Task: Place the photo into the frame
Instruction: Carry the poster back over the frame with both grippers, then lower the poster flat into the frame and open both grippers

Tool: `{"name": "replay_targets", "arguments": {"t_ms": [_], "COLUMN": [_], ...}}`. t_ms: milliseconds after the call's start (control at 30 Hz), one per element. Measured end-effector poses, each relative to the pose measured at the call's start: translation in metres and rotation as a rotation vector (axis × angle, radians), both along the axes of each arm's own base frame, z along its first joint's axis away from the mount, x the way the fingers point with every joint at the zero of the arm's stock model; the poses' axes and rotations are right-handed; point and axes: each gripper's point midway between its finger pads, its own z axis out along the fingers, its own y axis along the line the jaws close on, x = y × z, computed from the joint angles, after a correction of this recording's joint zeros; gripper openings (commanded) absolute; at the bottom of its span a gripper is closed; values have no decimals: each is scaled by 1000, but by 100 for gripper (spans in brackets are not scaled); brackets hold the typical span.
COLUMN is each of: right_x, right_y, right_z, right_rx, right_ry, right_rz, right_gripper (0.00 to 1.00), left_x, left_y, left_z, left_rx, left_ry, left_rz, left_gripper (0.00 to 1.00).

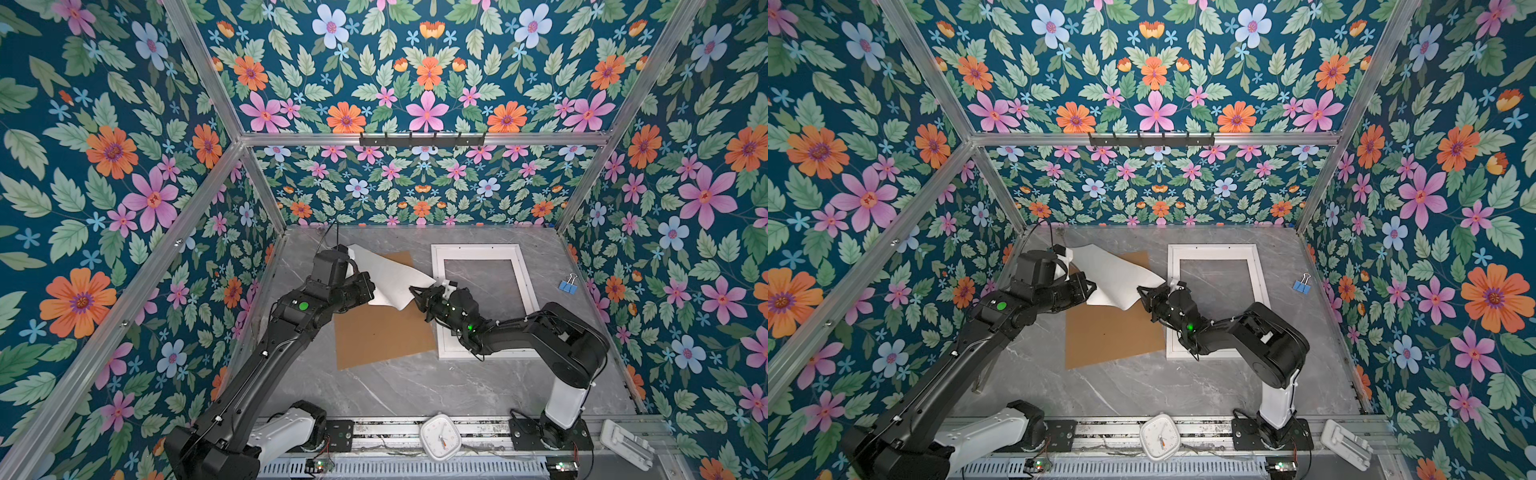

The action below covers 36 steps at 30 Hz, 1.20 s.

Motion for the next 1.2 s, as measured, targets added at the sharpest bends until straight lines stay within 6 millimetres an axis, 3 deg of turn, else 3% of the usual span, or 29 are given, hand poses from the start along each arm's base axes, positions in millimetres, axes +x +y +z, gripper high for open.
{"name": "replay_targets", "arguments": {"t_ms": [200,367,500,633,833,933,1200], "right_x": [-5,-28,-46,-59,-87,-100,-118], "right_y": [-43,-84,-127,-171,-218,-234,-255], "right_z": [48,93,107,92,78,64,25], "right_rx": [-84,-200,-303,-404,-536,-613,-814], "right_ry": [-107,-206,-236,-190,-150,-121,-49], "right_rz": [-33,-93,-169,-231,-278,-278,-201], "right_gripper": [0,0,0,0,0,0,0], "left_x": [-3,-2,6,8,5,2,-3], "left_y": [-16,-35,-57,-87,-131,-148,-166], "left_z": [2,1,-7,-13,-35,-50,-95], "left_rx": [-66,-121,-149,-176,-193,-192,-207], "left_ry": [-20,-26,-20,-17,15,38,111], "left_rz": [-79,-143,-177,-237,-312,-332,-306], "left_gripper": [0,0,0,0,0,0,0]}}
